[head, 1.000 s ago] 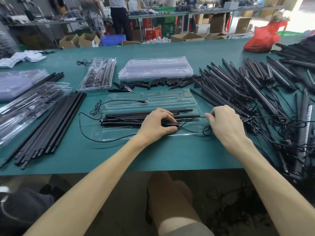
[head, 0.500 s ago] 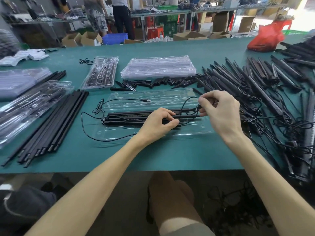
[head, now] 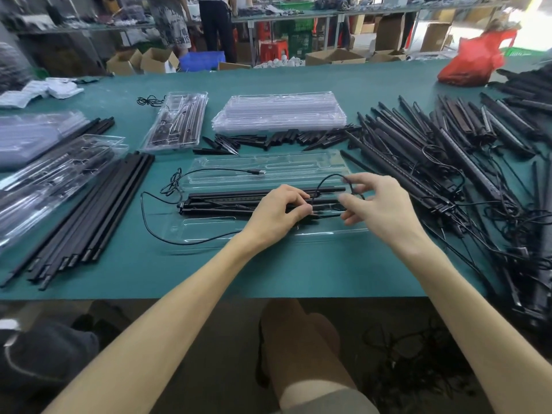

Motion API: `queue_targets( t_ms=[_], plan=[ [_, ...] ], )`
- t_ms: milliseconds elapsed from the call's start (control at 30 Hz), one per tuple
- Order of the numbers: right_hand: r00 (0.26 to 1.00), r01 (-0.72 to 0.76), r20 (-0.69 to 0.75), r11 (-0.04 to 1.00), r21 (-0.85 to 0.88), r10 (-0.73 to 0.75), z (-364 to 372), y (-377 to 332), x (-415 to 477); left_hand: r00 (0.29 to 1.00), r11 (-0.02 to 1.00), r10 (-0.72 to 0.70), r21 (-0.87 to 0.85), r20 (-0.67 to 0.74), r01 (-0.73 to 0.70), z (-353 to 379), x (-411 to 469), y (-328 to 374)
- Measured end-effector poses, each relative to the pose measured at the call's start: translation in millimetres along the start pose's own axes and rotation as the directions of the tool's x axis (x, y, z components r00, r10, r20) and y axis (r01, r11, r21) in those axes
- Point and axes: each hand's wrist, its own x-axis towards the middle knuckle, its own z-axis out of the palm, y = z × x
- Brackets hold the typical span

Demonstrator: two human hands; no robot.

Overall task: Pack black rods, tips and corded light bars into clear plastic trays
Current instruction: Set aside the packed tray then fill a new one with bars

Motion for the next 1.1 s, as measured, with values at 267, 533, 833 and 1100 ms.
queue_targets(
  t_ms=[267,533,833,1100],
  plan=[
    [0.991,0.134,-0.011,0.990,-0.042,-0.135,-4.0,-7.5,-0.4,1.000,1.000,0.014,0.001,0.014,-0.014,-1.9,-0.3,-0.3],
    [0.996,-0.024,0.094,0.987,0.158,0.010,9.3,10.4,11.3,1.000,1.000,0.000,0.006,0.013,0.000,-2.2,0.3,1.4],
    [0.999,0.016,0.031,1.000,-0.006,-0.016,31.5,17.6,10.5,1.000,1.000,0.003,-0.001,0.012,-0.003,-2.4,1.8,-3.1],
    [0.989,0.113,-0.054,0.946,-0.303,-0.136,39.6,21.1,5.6,1.000,0.998,-0.008,-0.064,-0.019,0.007,0.0,2.6,-3.5]
  ],
)
